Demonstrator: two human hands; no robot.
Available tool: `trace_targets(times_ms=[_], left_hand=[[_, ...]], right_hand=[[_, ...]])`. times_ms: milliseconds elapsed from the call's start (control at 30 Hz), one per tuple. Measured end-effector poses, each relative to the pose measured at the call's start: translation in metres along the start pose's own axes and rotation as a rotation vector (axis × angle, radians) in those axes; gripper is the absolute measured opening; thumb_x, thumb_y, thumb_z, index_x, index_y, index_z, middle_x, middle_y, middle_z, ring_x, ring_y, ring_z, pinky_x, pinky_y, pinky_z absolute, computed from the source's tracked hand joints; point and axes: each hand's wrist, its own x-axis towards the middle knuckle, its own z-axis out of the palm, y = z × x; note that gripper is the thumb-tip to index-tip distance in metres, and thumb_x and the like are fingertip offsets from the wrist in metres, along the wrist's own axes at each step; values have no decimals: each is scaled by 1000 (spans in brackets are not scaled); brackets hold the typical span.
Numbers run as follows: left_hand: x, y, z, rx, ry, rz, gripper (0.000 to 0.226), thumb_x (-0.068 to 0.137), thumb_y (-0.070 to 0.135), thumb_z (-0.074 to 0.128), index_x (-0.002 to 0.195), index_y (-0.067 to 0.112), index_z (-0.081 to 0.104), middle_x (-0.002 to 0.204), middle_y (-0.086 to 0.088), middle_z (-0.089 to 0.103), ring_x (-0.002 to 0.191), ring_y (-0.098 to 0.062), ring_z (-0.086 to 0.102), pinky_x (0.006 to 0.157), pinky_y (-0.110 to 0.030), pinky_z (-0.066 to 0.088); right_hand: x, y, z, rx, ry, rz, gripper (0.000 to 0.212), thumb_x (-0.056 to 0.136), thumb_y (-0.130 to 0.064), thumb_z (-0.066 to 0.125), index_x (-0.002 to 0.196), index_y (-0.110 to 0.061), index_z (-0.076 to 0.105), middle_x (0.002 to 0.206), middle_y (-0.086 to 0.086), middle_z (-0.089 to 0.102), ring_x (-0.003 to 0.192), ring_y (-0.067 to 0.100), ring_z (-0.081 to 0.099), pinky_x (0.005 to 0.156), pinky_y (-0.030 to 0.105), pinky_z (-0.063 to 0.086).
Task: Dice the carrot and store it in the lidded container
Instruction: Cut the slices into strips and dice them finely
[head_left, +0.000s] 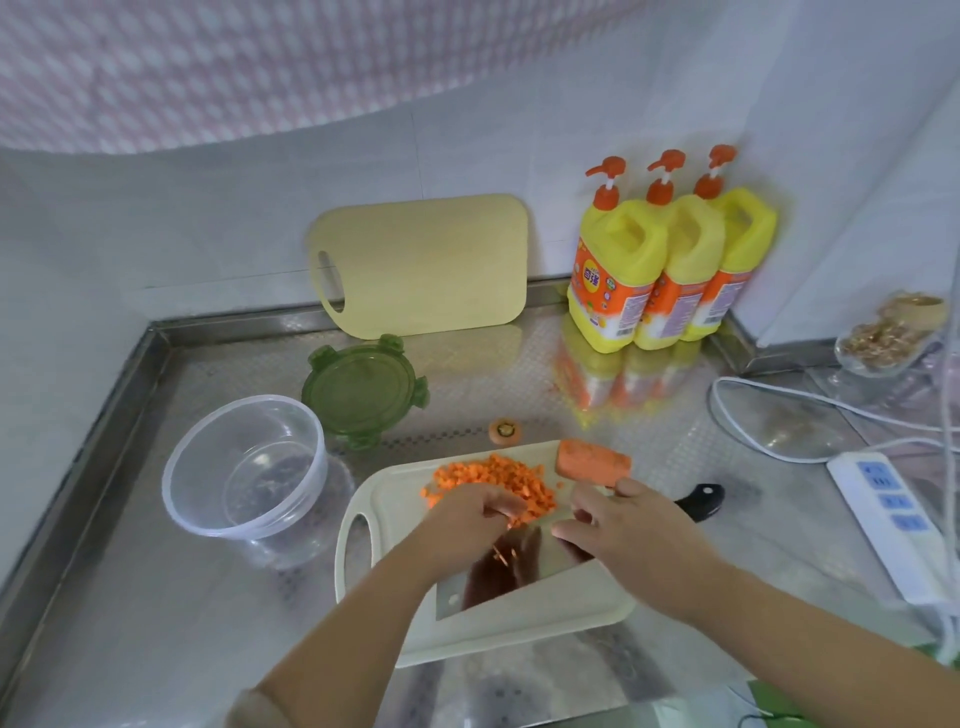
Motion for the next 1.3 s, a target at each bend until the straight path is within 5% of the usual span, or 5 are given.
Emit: trace_targets(times_ms=[200,467,667,1100,1300], left_hand=[[-7,-3,-9,-204,33,-64,42,79,-15,34,69,14,62,67,4,62,63,-8,55,61,-18,47],[-5,-12,3,-260,103,-56,48,83,-15,37,86,24,65,91,8,68,86,-2,63,82,-15,46],[-11,0,5,-345,-95,-40,44,79,-21,28,74,9,61,69,-1,65,63,-9,57,59,-17,45],[-9,1,-3,320,-124,154,53,88,-6,35,126,19,61,133,8,57,124,-3,46,99,-11,30],[-15,-11,-36,152,339,-19,45,94,2,37,125,25,60,130,7,57,122,-10,50,91,-17,34]], right_hand=[[-3,5,4,-49,69,-44,39,44,-12,81,65,-31,55,82,-5,49,41,10,36,49,24,45],[-1,2,-2,-37,107,-40,39,42,-8,80,63,-29,55,92,0,39,42,12,28,46,25,45],[-1,3,-6,-62,38,-43,39,40,-12,80,62,-32,55,72,-7,48,40,9,36,49,24,42],[4,4,-4,-64,-67,-41,30,62,-12,73,83,-31,61,83,-4,54,55,13,54,61,29,45],[-2,14,-9,271,-139,311,23,86,-20,55,104,-32,64,104,-10,54,89,11,58,74,22,45]])
